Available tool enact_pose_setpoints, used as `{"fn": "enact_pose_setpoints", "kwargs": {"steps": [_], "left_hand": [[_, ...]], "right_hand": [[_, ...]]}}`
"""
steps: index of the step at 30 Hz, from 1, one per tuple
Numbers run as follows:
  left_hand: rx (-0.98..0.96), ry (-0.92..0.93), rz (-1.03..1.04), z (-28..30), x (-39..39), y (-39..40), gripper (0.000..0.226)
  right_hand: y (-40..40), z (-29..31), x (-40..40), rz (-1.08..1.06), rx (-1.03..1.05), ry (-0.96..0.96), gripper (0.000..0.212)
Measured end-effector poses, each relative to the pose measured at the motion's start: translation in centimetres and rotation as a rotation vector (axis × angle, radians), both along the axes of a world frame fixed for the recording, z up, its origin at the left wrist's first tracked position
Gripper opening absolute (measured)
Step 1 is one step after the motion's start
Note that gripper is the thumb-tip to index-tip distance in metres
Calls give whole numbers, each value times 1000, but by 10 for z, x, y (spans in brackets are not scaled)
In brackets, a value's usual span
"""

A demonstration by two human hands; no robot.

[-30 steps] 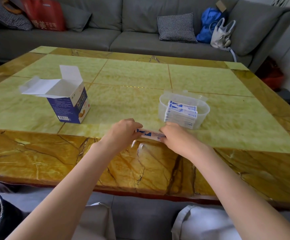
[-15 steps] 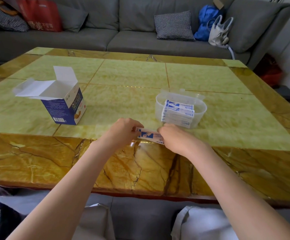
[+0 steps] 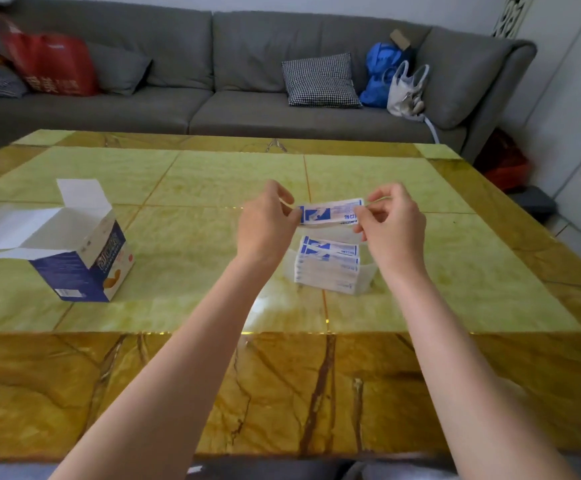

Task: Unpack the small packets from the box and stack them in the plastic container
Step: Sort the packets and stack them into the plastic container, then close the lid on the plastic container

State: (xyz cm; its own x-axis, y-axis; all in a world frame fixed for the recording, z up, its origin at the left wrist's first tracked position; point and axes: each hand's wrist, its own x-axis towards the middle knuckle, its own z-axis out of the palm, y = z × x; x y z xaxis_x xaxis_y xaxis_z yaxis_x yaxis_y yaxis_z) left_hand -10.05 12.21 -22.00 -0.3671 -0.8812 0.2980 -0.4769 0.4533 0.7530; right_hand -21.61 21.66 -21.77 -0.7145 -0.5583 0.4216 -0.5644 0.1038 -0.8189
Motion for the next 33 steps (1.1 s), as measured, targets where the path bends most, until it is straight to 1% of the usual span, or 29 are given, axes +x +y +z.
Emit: {"fn": "enact_pose_setpoints", "kwargs": {"steps": [2,5,9,13,20,25,26,28,30,31,33], "left_hand": [[-46,-158,-19,-3,-10,-6,6],[-54,-302,-53,-6,-20,-14,7],[-92,-503,-89,-4,-28,-19,14],[-120,-632,-90,-4,-32,-20,21],[-192,-764,-114,-6,-33,-17,24],[-203,-741,-102,-6,-29,-15,26],[-212,-701,-92,-6,-29,-15,26],[-229,-523,-55,-3,-25,-19,25],[-176,-320,0,-2,-22,-29,24],[-110,-274,20,-3,-21,-36,24],[104,-266,7,-7,-22,-48,24]], "right_hand": [[-4,-6,-4,-52,94,130,3],[-9,-15,-8,-99,261,256,5],[-10,-19,-7,-126,469,349,12],[-7,-18,-5,-133,539,417,16],[-6,-25,-6,-147,633,562,18],[-8,-24,-6,-112,703,575,24],[-7,-22,-6,-110,698,573,24],[-4,-15,-7,-128,600,536,22],[-1,-9,-14,-176,441,430,23],[-2,-9,-20,-192,391,356,23],[-6,-12,-37,-189,401,148,22]]}}
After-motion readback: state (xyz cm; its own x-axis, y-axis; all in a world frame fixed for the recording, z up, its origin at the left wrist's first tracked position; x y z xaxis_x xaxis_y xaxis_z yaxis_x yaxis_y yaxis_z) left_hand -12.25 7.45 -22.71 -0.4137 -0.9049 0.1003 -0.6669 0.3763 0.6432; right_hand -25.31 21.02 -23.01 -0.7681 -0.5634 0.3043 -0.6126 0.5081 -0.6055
